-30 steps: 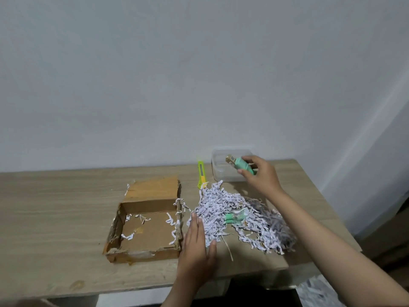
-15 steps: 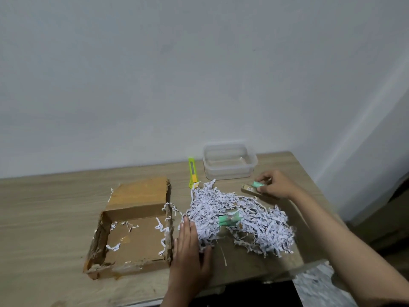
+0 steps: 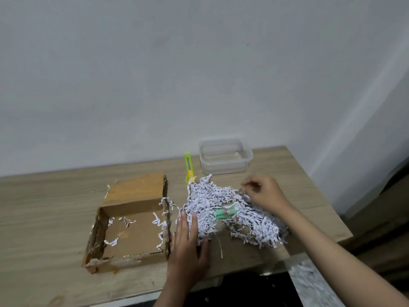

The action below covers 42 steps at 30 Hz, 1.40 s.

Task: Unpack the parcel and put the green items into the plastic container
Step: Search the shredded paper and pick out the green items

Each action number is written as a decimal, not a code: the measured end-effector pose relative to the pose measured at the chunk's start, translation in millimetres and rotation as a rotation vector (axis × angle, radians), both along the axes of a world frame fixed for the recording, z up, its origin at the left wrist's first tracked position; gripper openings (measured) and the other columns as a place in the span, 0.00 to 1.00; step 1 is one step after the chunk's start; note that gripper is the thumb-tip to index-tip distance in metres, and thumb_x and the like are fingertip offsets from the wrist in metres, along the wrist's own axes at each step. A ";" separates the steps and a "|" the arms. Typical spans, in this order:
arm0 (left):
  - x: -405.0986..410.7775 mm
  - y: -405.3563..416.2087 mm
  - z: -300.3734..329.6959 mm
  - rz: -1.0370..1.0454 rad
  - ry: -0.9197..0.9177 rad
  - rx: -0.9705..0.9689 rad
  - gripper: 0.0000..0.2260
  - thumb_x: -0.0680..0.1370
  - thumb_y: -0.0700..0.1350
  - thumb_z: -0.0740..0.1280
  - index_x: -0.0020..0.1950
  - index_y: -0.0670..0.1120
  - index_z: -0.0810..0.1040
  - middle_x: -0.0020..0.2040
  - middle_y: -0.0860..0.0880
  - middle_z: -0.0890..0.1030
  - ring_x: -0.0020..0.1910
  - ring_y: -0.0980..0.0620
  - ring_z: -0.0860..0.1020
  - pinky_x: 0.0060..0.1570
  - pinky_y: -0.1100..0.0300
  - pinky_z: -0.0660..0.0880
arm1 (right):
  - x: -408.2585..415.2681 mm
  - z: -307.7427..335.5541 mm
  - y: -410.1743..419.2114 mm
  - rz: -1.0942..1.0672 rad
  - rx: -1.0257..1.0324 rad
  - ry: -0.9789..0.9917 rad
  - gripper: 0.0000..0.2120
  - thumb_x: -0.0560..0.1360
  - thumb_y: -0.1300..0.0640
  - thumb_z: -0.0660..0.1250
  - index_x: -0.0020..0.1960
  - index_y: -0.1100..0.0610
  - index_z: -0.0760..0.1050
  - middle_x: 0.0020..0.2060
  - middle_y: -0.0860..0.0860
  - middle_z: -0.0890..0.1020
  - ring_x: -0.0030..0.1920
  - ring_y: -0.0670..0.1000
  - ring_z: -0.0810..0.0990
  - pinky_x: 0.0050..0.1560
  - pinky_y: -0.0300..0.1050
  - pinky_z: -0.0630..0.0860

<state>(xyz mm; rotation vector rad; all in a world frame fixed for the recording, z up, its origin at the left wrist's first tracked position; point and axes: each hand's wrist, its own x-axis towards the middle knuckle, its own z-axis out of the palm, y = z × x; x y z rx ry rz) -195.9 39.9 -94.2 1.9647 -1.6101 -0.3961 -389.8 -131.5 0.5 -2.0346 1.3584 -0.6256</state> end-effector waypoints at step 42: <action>-0.9 -0.7 3.0 0.015 0.012 0.049 0.28 0.76 0.58 0.50 0.76 0.58 0.49 0.77 0.53 0.42 0.77 0.52 0.41 0.70 0.61 0.41 | 33.6 -1.1 15.4 0.192 0.200 0.418 0.13 0.63 0.50 0.77 0.43 0.48 0.76 0.41 0.44 0.79 0.43 0.50 0.78 0.47 0.47 0.75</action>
